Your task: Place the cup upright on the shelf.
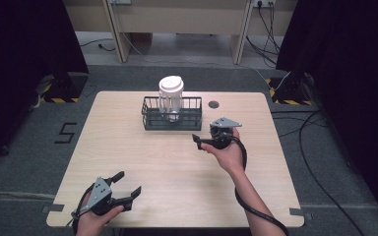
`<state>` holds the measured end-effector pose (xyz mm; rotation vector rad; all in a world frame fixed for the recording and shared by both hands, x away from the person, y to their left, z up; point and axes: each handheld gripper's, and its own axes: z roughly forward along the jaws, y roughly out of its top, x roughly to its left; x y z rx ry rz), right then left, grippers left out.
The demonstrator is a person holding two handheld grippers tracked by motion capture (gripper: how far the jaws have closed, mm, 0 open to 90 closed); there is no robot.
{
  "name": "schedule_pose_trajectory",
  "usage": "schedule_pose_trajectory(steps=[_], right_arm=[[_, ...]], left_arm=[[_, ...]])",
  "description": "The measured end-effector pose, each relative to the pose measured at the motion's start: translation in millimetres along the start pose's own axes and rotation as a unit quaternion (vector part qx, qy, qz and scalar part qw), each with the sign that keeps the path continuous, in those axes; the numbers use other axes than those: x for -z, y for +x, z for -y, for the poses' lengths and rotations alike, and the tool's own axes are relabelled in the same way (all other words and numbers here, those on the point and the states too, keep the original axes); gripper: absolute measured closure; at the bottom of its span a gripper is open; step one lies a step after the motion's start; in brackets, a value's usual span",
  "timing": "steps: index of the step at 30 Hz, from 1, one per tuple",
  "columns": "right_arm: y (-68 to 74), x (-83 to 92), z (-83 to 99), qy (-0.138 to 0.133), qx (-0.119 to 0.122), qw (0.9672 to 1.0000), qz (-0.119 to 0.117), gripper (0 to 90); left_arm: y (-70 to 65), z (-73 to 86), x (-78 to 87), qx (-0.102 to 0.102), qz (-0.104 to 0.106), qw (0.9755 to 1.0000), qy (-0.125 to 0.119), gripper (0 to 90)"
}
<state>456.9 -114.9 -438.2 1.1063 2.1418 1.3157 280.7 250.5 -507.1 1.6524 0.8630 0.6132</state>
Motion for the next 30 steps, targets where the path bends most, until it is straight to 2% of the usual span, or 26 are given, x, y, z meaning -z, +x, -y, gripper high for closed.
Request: schedule_pose_trajectory(steps=[12, 17, 30], right_arm=[[-12.0, 28.5, 22.7, 0.007, 0.003, 0.9999, 0.012, 17.6], [-18.9, 43.5, 36.8, 0.01, -0.003, 0.9998, 0.019, 17.7], [-29.4, 67.0, 65.9, 0.017, -0.018, 0.9991, 0.034, 18.1]], left_arm=[[0.3, 0.2, 0.1, 0.0, -0.001, 1.0, 0.001, 16.2], [0.4, 0.2, 0.1, 0.001, -0.003, 1.0, 0.002, 16.2], [0.5, 0.4, 0.0, 0.002, -0.004, 1.0, 0.002, 16.1]])
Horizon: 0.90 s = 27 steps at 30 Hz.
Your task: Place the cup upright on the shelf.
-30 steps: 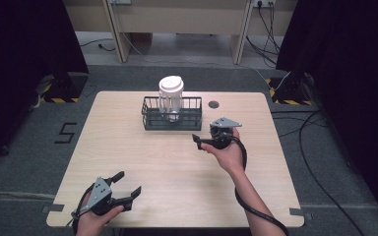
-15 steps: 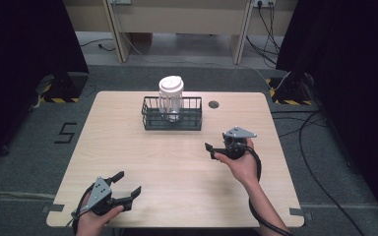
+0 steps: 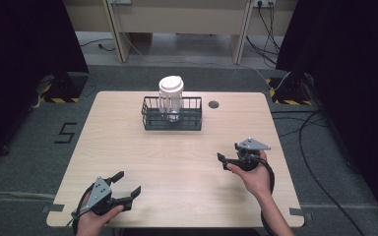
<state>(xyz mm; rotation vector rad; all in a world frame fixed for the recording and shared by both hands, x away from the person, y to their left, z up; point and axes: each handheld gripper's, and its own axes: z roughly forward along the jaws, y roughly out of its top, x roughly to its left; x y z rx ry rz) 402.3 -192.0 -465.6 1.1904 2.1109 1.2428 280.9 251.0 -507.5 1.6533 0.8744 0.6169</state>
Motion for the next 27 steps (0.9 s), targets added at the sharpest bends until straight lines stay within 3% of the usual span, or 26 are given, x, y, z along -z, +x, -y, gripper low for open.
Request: schedule_pose_trajectory(steps=[13, 21, 27], right_arm=[[-8.5, 28.2, 32.8, -0.021, -0.026, 0.9993, 0.019, 18.8], [-11.2, 40.7, 55.1, -0.03, -0.029, 0.9987, 0.03, 19.5], [-8.6, 43.4, 62.4, -0.069, -0.035, 0.9966, 0.03, 19.8]], left_arm=[[0.0, 0.0, -0.1, -0.001, -0.001, 1.0, 0.001, 16.0], [-0.1, -0.1, -0.1, -0.004, -0.002, 1.0, 0.002, 16.0], [0.0, -0.2, -0.4, -0.004, -0.003, 1.0, 0.003, 16.0]])
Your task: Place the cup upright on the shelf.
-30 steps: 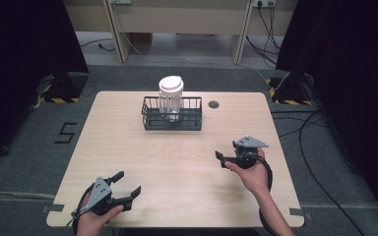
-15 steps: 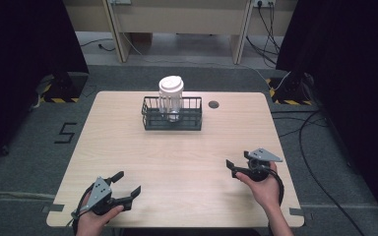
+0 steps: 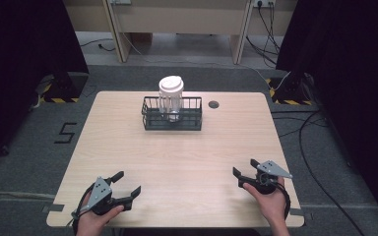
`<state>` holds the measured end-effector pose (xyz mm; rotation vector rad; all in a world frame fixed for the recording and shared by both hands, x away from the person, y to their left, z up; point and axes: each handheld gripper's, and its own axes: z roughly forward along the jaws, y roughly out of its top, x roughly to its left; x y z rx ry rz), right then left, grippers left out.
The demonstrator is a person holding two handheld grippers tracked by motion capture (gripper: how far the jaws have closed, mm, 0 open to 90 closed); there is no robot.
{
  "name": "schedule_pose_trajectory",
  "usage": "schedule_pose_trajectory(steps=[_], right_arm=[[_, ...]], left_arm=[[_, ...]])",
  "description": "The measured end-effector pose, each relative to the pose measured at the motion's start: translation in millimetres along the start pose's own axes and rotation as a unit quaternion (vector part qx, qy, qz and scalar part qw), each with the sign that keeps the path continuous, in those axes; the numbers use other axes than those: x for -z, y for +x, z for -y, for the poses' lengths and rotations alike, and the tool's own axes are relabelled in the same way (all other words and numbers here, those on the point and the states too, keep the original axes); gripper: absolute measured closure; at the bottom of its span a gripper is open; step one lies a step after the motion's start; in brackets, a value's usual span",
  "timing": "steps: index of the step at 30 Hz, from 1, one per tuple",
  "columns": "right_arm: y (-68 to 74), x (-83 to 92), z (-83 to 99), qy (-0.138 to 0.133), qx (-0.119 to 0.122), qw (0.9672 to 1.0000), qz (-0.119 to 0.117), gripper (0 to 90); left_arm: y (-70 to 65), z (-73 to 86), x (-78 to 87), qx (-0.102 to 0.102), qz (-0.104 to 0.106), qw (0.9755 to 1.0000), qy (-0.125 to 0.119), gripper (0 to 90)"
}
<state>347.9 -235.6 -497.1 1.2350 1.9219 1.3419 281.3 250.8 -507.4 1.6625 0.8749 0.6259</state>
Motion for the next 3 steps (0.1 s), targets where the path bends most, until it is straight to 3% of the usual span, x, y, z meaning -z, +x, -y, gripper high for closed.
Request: schedule_pose_trajectory(steps=[3], right_arm=[[2.0, 0.1, -0.6, -0.005, 0.003, 1.0, -0.004, 19.8]], left_arm=[[-0.1, 0.0, -0.4, 0.0, 0.0, 1.0, -0.001, 16.0]])
